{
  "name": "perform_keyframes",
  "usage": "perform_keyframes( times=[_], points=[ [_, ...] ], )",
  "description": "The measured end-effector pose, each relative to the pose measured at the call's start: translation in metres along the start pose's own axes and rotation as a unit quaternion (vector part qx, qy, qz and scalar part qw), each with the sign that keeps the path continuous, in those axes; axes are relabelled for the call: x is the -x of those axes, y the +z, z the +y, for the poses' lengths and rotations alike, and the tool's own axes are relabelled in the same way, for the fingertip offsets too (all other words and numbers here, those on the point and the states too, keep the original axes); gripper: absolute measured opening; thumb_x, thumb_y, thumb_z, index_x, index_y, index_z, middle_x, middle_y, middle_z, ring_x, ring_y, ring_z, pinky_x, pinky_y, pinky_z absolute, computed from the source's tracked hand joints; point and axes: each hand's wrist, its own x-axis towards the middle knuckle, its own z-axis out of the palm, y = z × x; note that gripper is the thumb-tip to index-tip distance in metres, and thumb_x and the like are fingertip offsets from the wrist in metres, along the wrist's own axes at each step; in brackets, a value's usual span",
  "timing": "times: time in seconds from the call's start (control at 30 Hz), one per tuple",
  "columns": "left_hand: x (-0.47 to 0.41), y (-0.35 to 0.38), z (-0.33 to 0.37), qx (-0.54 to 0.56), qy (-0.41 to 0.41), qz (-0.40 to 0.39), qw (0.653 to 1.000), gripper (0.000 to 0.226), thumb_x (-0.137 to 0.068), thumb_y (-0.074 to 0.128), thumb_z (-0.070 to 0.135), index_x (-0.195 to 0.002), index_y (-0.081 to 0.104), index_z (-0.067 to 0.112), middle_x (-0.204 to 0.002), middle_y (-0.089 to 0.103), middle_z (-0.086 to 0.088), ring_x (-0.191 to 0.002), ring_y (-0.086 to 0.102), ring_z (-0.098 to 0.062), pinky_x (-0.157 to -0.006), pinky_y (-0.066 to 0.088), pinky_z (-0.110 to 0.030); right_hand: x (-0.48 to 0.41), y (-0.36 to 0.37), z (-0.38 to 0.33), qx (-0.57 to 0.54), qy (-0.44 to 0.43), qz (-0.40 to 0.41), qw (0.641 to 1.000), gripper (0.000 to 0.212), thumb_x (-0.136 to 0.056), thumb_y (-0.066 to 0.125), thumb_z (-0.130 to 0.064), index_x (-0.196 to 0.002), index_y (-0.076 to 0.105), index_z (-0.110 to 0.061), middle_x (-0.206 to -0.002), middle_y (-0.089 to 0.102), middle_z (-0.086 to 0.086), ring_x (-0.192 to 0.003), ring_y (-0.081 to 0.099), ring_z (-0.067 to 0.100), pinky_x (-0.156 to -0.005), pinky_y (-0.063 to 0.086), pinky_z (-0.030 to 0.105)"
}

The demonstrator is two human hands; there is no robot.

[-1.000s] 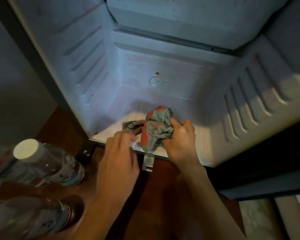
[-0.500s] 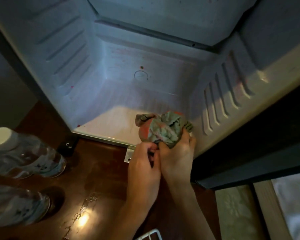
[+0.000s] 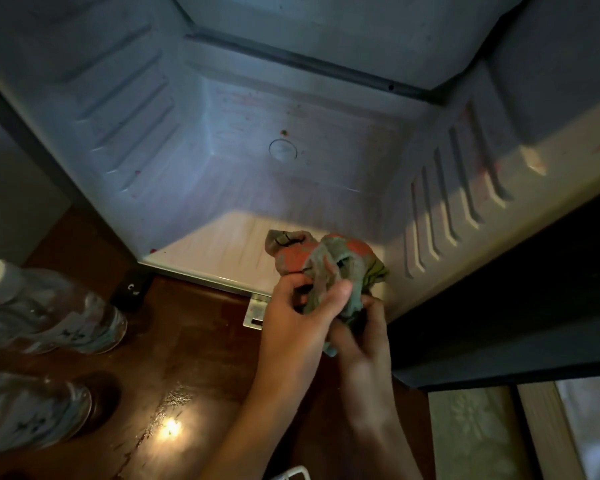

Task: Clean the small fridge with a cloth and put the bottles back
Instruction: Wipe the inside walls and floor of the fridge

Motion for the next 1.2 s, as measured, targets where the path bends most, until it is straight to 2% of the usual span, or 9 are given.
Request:
perform_keyframes(
  times=[0.1,0.23,0.33,0.43,0.57,0.73,0.87,1.03,1.2],
  points=[
    [-0.011,-0.007,0.003,0.001,0.008,0.040,0.999,0.011,-0.089,0.070,0.012,-0.093,0.060,0.007,-0.083,0.071,-0.008,-0.080,0.071,-0.017,-0.062,0.054,-0.021,-0.004,0.000,-0.012,-0.041,0.018,0.044,0.998,0.026,-0.082,0.063,-0.045,-0.096,0.070,-0.023,-0.097,0.073,0.007,-0.097,0.069,0.024,-0.092,0.054,0.053],
    [-0.017,-0.033,0.009,-0.023,0.056,0.094,0.994,0.012,-0.094,0.065,0.017,-0.096,0.053,0.021,-0.094,0.069,-0.008,-0.092,0.070,-0.028,-0.075,0.060,-0.049,-0.011,0.000,-0.024,0.209,-0.119,0.139,0.960,0.029,-0.094,0.055,-0.044,-0.082,0.059,-0.018,-0.080,0.064,0.003,-0.075,0.063,0.018,-0.069,0.053,0.040],
    [-0.013,-0.047,0.028,-0.090,0.136,0.098,0.982,0.015,-0.093,0.067,0.024,-0.098,0.053,0.025,-0.098,0.070,0.000,-0.096,0.070,-0.020,-0.076,0.060,-0.051,-0.005,0.001,-0.046,0.302,-0.209,0.170,0.915,0.030,-0.092,0.060,-0.040,-0.078,0.056,-0.014,-0.074,0.061,0.003,-0.067,0.061,0.020,-0.061,0.048,0.033],
    [-0.007,-0.055,0.045,-0.112,0.154,0.117,0.975,0.017,-0.089,0.070,0.029,-0.095,0.054,0.026,-0.097,0.069,0.008,-0.092,0.070,-0.013,-0.073,0.061,-0.046,0.003,0.007,-0.067,0.259,-0.179,0.163,0.935,0.034,-0.089,0.065,-0.042,-0.070,0.053,-0.015,-0.056,0.057,-0.004,-0.054,0.058,0.010,-0.055,0.046,0.024],
    [0.006,-0.059,0.063,-0.113,0.119,0.141,0.976,0.025,-0.083,0.076,0.032,-0.088,0.052,0.028,-0.094,0.066,0.002,-0.090,0.068,-0.019,-0.073,0.059,-0.050,-0.001,0.010,-0.080,0.190,-0.110,0.146,0.965,0.035,-0.091,0.067,-0.041,-0.070,0.054,-0.015,-0.052,0.061,0.001,-0.050,0.060,0.012,-0.056,0.049,0.035],
    [0.022,-0.060,0.087,-0.090,0.063,0.159,0.981,0.032,-0.081,0.079,0.031,-0.093,0.050,0.026,-0.099,0.060,-0.001,-0.095,0.066,-0.023,-0.079,0.058,-0.049,0.006,0.019,-0.106,0.132,-0.090,0.070,0.985,0.030,-0.097,0.061,-0.026,-0.088,0.049,0.000,-0.060,0.060,0.020,-0.038,0.059,0.015,-0.044,0.045,0.028],
    [0.037,-0.060,0.112,-0.072,0.012,0.137,0.988,0.040,-0.083,0.079,0.025,-0.111,0.052,0.016,-0.100,0.060,0.000,-0.095,0.066,-0.020,-0.082,0.059,-0.039,0.008,0.019,-0.124,0.075,-0.060,0.031,0.995,0.021,-0.099,0.057,-0.018,-0.088,0.043,-0.007,-0.066,0.054,0.022,-0.038,0.059,0.020,-0.039,0.042,0.029],
    [0.058,-0.057,0.161,-0.124,0.034,0.104,0.986,0.044,-0.080,0.080,0.007,-0.110,0.049,0.018,-0.097,0.058,-0.001,-0.084,0.061,-0.015,-0.069,0.050,-0.026,0.023,0.008,-0.161,0.161,-0.134,0.036,0.977,0.021,-0.096,0.063,-0.020,-0.085,0.054,-0.005,-0.076,0.065,0.020,-0.061,0.065,0.025,-0.061,0.056,0.042],
    [0.081,-0.049,0.220,-0.176,0.099,0.092,0.975,0.037,-0.083,0.075,0.004,-0.111,0.054,0.018,-0.087,0.061,0.001,-0.080,0.062,-0.013,-0.070,0.051,-0.022,0.043,-0.003,-0.210,0.288,-0.276,0.081,0.913,0.025,-0.087,0.070,-0.018,-0.070,0.053,-0.013,-0.082,0.057,0.005,-0.076,0.053,0.018,-0.075,0.043,0.034]
  ],
)
